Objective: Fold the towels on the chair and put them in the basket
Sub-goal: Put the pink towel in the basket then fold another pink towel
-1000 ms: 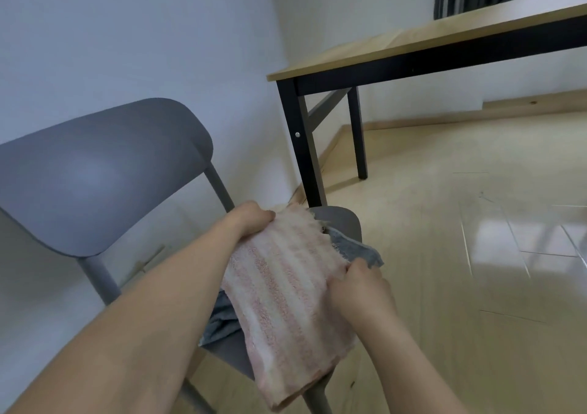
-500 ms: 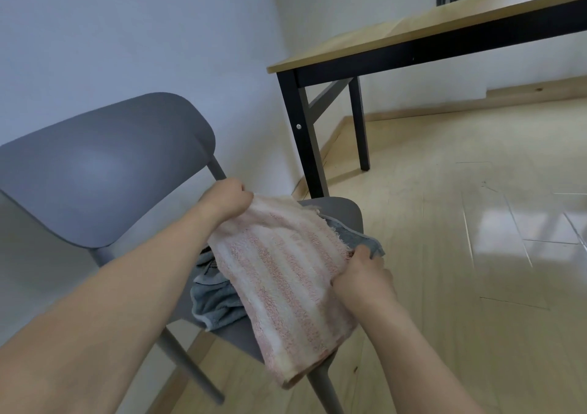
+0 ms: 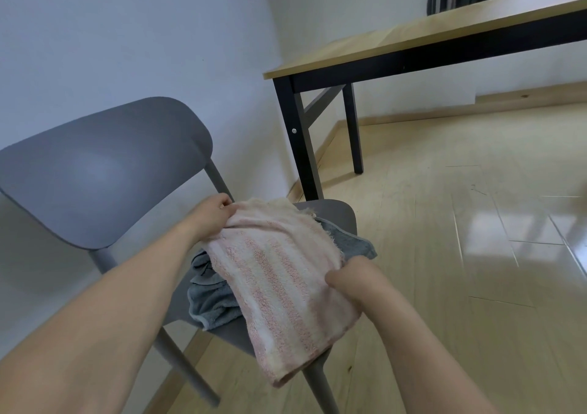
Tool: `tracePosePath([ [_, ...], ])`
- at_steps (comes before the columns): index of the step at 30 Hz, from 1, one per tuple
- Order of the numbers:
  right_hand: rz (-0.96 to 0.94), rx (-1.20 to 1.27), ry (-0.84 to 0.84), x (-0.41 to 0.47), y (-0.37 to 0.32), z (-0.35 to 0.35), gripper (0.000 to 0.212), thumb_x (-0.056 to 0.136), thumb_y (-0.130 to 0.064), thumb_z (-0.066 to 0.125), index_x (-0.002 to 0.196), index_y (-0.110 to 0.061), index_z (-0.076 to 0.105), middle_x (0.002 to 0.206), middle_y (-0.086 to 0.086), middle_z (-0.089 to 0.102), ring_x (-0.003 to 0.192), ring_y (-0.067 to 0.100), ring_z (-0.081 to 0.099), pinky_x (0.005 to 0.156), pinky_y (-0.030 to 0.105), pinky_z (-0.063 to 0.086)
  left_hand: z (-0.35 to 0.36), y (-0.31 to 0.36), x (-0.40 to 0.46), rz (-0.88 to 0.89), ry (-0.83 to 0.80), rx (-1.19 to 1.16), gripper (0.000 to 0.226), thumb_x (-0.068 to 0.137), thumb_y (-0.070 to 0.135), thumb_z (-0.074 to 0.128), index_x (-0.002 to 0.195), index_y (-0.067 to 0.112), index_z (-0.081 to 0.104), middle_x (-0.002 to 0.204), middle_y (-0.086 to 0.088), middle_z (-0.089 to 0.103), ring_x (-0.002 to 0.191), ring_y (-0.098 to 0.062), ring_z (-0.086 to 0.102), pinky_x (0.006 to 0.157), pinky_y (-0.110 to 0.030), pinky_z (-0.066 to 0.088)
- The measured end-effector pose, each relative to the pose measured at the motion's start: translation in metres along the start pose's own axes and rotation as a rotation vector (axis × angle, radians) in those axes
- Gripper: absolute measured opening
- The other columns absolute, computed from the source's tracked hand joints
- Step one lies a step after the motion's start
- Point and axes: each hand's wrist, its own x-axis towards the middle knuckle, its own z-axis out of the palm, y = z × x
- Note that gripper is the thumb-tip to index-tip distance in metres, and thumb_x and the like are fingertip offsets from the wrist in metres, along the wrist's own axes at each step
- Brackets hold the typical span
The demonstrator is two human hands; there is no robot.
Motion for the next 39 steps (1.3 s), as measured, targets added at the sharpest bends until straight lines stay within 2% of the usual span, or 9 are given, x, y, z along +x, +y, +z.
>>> tracePosePath([
  [3,-0.009,0.275,-0.063,-0.009,-0.007,-0.015,0.003,0.080,-0.007,0.051,0.083,-0.007,0.051,0.074,0.006,0.051,0.063,0.022,0.049,0.052,0.023,0.038,-0.002,0.003,0.003,0.005,0.050,0.038,0.026,0.102,0.028,0.039,0.089,0.009,0.051,0.076,-0.005,0.053,0.067,-0.021,0.045,0.056,-0.032,0.033],
  [11,0.002,0.899,-0.607,-0.025,0.010,-0.017,0.034,0.086,0.004,0.056,0.118,-0.004,0.060,0.103,0.012,0.071,0.087,0.027,0.070,0.067,0.038,0.059,-0.013,-0.006,0.007,-0.054,-0.078,-0.043,0.031,0.102,0.031,0.040,0.100,0.004,0.055,0.091,-0.012,0.057,0.075,-0.023,0.047,0.066,-0.034,0.037],
  [15,0.065,0.750,-0.616,-0.027,0.017,-0.005,0.020,0.090,0.005,0.053,0.106,-0.005,0.060,0.090,0.013,0.071,0.072,0.026,0.071,0.065,0.042,0.061,-0.027,-0.008,0.002,-0.113,-0.257,0.134,0.029,0.102,0.034,0.037,0.102,0.010,0.053,0.097,-0.007,0.058,0.086,-0.023,0.049,0.075,-0.035,0.038],
  [20,0.130,0.539,-0.491,-0.022,0.012,0.000,0.031,0.087,-0.001,0.062,0.117,0.004,0.055,0.096,0.023,0.071,0.082,0.036,0.071,0.072,0.049,0.059,-0.017,0.004,0.004,-0.212,-0.317,0.152,0.022,0.087,0.005,0.041,0.068,0.013,0.045,0.072,-0.008,0.056,0.057,-0.018,0.041,0.055,-0.025,0.035],
  [24,0.111,0.464,-0.366,-0.020,0.006,0.002,0.028,0.091,-0.007,0.059,0.117,0.001,0.055,0.097,0.022,0.070,0.084,0.037,0.071,0.071,0.050,0.059,0.005,0.016,0.013,-0.197,-0.195,-0.106,0.033,0.095,0.035,0.049,0.102,0.006,0.062,0.105,-0.010,0.061,0.096,-0.028,0.060,0.085,-0.034,0.046],
  [28,0.060,0.156,-0.250,-0.014,0.005,0.005,0.011,0.092,-0.012,0.053,0.097,-0.003,0.059,0.090,0.017,0.067,0.071,0.030,0.067,0.071,0.041,0.059,0.019,0.010,0.024,-0.087,-0.057,0.014,0.023,0.097,0.024,0.049,0.094,0.004,0.059,0.101,-0.016,0.062,0.080,-0.028,0.056,0.065,-0.032,0.042],
  [32,-0.048,-0.186,-0.087,-0.001,0.009,0.010,0.016,0.090,-0.019,0.053,0.076,-0.013,0.049,0.078,0.005,0.053,0.079,0.024,0.052,0.059,0.023,0.042,0.029,0.006,0.028,-0.013,-0.029,0.119,0.021,0.098,0.027,0.041,0.087,0.013,0.051,0.099,-0.012,0.061,0.088,-0.027,0.056,0.071,-0.033,0.042],
  [35,-0.065,-0.304,-0.016,0.004,0.013,0.015,0.022,0.090,-0.028,0.050,0.100,-0.010,0.057,0.110,0.011,0.055,0.105,0.030,0.052,0.081,0.029,0.045,0.038,0.006,0.027,-0.009,-0.039,0.090,0.019,0.100,0.026,0.037,0.090,0.014,0.047,0.100,-0.013,0.059,0.089,-0.029,0.056,0.074,-0.035,0.044],
  [39,-0.039,-0.323,-0.044,-0.003,0.019,0.013,0.049,0.094,-0.037,0.046,0.133,-0.008,0.043,0.140,0.014,0.023,0.128,0.034,0.030,0.105,0.038,0.034,0.040,0.003,0.026,-0.004,0.068,0.111,0.020,0.100,0.028,0.034,0.090,0.016,0.046,0.098,-0.014,0.061,0.088,-0.031,0.055,0.074,-0.036,0.044],
])
